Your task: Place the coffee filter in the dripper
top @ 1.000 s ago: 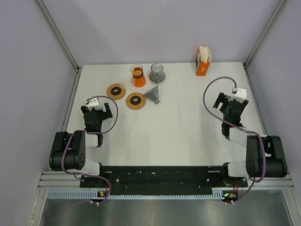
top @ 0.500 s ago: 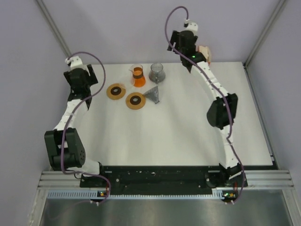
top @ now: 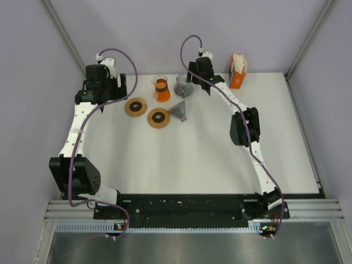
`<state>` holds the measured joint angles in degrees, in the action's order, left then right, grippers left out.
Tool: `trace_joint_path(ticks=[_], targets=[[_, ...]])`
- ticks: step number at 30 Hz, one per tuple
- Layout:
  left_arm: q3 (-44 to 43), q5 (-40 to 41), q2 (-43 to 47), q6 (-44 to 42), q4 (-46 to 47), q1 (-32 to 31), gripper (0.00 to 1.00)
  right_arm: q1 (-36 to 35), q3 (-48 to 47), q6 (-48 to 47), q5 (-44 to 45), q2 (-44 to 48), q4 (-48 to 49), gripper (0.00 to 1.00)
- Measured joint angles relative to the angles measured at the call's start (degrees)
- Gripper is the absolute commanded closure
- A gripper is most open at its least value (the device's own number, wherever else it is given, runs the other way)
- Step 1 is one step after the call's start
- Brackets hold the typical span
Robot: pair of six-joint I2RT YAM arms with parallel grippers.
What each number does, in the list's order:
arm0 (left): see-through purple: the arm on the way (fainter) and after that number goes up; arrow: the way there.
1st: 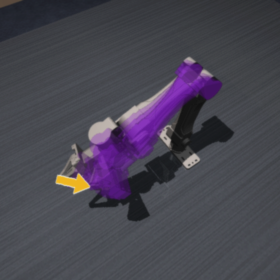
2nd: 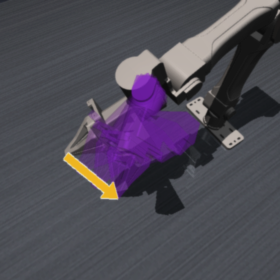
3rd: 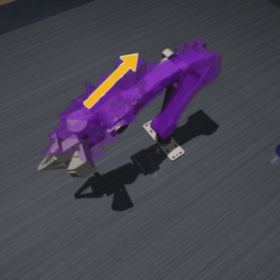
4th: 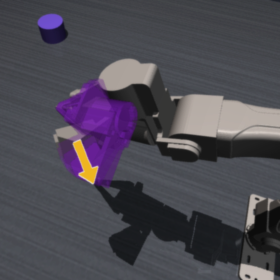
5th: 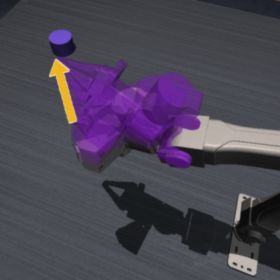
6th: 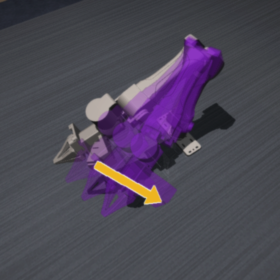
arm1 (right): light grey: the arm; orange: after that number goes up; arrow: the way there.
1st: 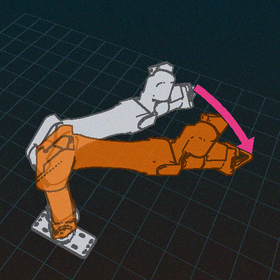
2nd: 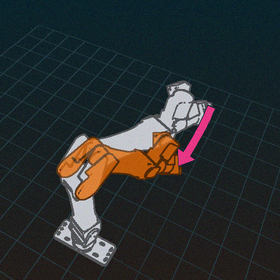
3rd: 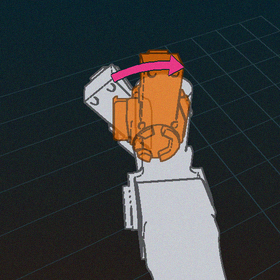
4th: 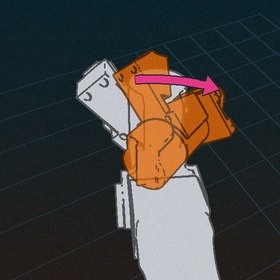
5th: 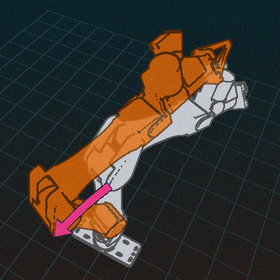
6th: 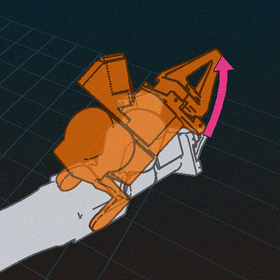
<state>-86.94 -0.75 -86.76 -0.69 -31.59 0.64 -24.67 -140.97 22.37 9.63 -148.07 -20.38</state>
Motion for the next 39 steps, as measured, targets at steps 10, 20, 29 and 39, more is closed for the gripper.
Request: trace_joint_path(ticks=[10, 20, 29, 39], targets=[[1.46, -1.22, 0.0, -1.9, -5.79, -3.06, 0.16, -0.85, -2.1, 0.26, 0.44, -4.79, 4.28, 0.6], [1.46, -2.54, 0.0, -3.17, -6.95, -5.35, 0.18, -1.16, 0.44, -3.82, 3.69, -2.93, 1.22, 1.0], [1.42, -8.17, -0.02, -4.79, -8.17, -6.23, 0.19, 0.42, 37.53, -18.18, 10.99, 28.61, -2.4, 1.0], [0.35, -14.69, -3.61, -2.45, -9.66, -6.75, 0.41, -6.51, 68.52, -39.43, -9.62, 61.94, 2.25, 1.0]])
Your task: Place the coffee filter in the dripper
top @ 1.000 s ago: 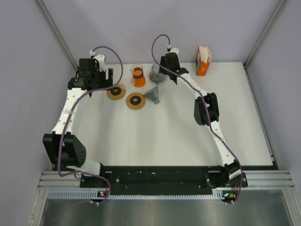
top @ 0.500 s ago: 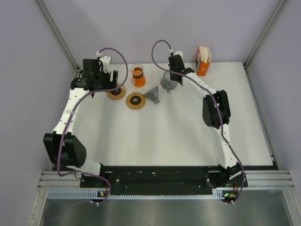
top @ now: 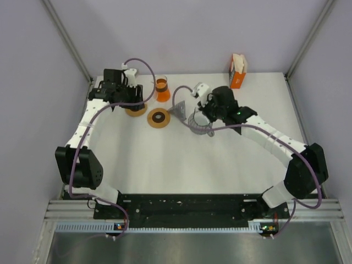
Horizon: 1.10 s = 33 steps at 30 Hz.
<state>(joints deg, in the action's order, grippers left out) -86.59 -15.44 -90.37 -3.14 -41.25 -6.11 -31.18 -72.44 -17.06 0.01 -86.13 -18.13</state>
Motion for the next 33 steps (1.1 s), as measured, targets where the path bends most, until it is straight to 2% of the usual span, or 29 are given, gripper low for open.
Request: trace_joint_path(ticks=[5, 8, 11, 15, 20, 21, 27, 33], targets=[[0.0, -0.35, -3.52, 1.38, 0.04, -1.7, 0.41, -10.43, 6.95, -6.64, -3.34, -1.7, 1.07, 1.0], [0.0, 1.57, -6.01, 1.68, 0.11, -3.3, 0.41, -15.78, 7.78, -10.19, -3.78, -5.6, 0.74, 1.0], [-0.02, 4.72, -8.68, 1.51, 0.57, -5.05, 0.42, -18.38, 7.67, -12.48, -4.07, -8.7, 0.44, 1.0], [-1.9, 9.84, -13.75, 0.22, 0.76, -7.8, 0.5, -18.82, 5.46, -13.92, -4.76, -11.69, -0.59, 1.0], [-7.15, 15.91, -22.01, -1.68, 0.92, -11.06, 0.61, -18.97, 5.22, -14.84, -4.63, -11.85, -0.85, 0.61], [-8.92, 17.2, -24.02, -1.84, 0.63, -11.54, 0.64, -19.04, 5.22, -14.95, -4.61, -11.87, -0.96, 0.57], [-15.45, 21.16, -30.64, -2.01, 0.28, -11.78, 0.67, -19.26, 4.9, -13.9, -5.64, -10.51, -1.53, 0.48], [-16.06, 22.51, -32.81, -2.86, -0.04, -12.74, 0.67, -19.34, 5.07, -11.93, -7.98, -1.01, -0.13, 0.42]])
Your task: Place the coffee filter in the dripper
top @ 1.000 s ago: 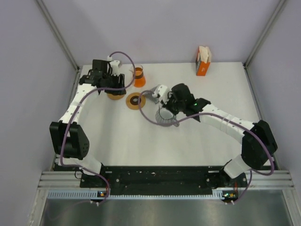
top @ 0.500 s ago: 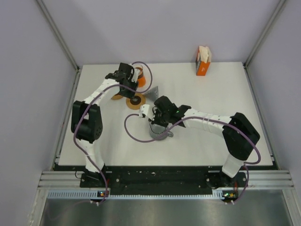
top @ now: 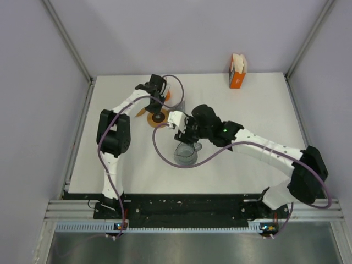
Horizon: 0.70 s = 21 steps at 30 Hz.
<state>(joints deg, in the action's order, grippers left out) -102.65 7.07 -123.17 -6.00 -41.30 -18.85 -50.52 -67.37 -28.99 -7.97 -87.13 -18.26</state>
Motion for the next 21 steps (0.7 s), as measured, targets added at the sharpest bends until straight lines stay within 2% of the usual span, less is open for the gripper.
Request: trace_joint_path(ticks=[7, 15, 17, 19, 21], targets=[[0.0, -0.39, -1.73, -0.17, -0.44, -0.83, 0.67, 0.0, 3.48, 1.77, -0.7, 11.78, 3.28, 0.39], [-2.12, 1.11, -4.94, -0.17, -0.35, -0.83, 0.67, 0.0, 7.02, 2.93, 0.81, 16.41, 3.72, 0.36], [-3.26, 2.29, -5.77, -0.13, -0.85, -1.01, 0.78, 0.0, 7.32, 3.3, 1.03, 17.57, 3.74, 0.34], [-3.48, 3.23, -6.01, -0.13, -0.9, -1.16, 1.0, 0.0, 7.41, 3.74, 1.05, 18.88, 3.74, 0.31], [-3.63, 3.96, -6.03, 0.0, -0.94, -1.14, 1.0, 0.0, 7.41, 4.33, 1.03, 20.15, 3.98, 0.27]])
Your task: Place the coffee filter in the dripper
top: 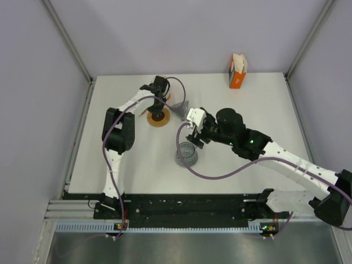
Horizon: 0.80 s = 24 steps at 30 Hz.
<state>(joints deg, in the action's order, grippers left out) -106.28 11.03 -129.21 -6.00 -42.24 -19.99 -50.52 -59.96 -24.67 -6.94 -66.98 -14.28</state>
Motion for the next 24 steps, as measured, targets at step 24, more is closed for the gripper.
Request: trace_joint_path(ticks=[24], targets=[[5.03, -50.29, 32.37, -9.01, -22.62, 2.69, 1.0, 10.01, -4.42, 11.76, -20.79, -5.81, 9.57, 0.02]])
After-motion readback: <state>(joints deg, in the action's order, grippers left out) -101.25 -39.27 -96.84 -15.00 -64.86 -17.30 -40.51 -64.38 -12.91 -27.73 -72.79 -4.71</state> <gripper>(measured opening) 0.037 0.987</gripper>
